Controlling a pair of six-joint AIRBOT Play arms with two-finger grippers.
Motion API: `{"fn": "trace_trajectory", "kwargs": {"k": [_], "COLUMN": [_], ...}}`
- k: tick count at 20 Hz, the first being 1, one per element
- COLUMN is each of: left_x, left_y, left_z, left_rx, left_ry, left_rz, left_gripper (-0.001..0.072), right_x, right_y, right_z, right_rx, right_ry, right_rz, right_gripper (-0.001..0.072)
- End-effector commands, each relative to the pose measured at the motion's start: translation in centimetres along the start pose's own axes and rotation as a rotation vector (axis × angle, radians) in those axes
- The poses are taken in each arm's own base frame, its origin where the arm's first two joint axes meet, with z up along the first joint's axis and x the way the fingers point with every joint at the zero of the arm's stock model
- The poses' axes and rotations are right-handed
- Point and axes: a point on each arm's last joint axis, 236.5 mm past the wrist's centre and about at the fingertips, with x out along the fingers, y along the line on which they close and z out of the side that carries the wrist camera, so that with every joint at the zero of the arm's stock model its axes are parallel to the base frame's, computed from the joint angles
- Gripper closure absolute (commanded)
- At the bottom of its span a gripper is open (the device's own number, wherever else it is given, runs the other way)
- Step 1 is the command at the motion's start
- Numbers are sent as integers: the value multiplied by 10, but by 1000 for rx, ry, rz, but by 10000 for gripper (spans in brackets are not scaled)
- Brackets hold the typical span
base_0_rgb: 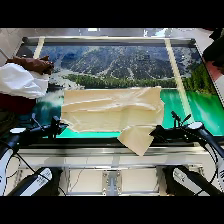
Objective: Fold the shirts.
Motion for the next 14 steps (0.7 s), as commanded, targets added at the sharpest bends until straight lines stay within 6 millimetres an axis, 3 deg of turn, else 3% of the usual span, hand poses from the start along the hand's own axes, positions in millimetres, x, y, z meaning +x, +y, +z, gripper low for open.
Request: {"fn": "trace_trajectory", "kwargs": {"k": [1, 2, 4, 8, 11, 14], "left_x": [0, 0, -5, -38, -70, -79], "left_y": [0, -1, -10, -63, -97, -119], "left_z": [0, 0, 0, 11, 30, 42], "left_rx": [1, 2, 41, 239, 352, 462], "left_ry": [0, 2, 1, -63, -181, -219], "left_rz": [0, -2, -20, -105, -141, -111], "left_gripper": [696, 696, 697, 696, 698, 700], "right_x": [8, 6, -5, -60, -106, -132], "right_y": [15, 23, 41, 93, 129, 160], "right_z": [-5, -7, -13, -9, 20, 60], "right_rx": [-15, -8, -59, -253, -354, -419], "right_ry": [14, 24, 64, 59, -101, -260], "right_rz": [33, 63, 107, 152, 132, 124], "right_gripper": [519, 691, 699, 699, 700, 701]}}
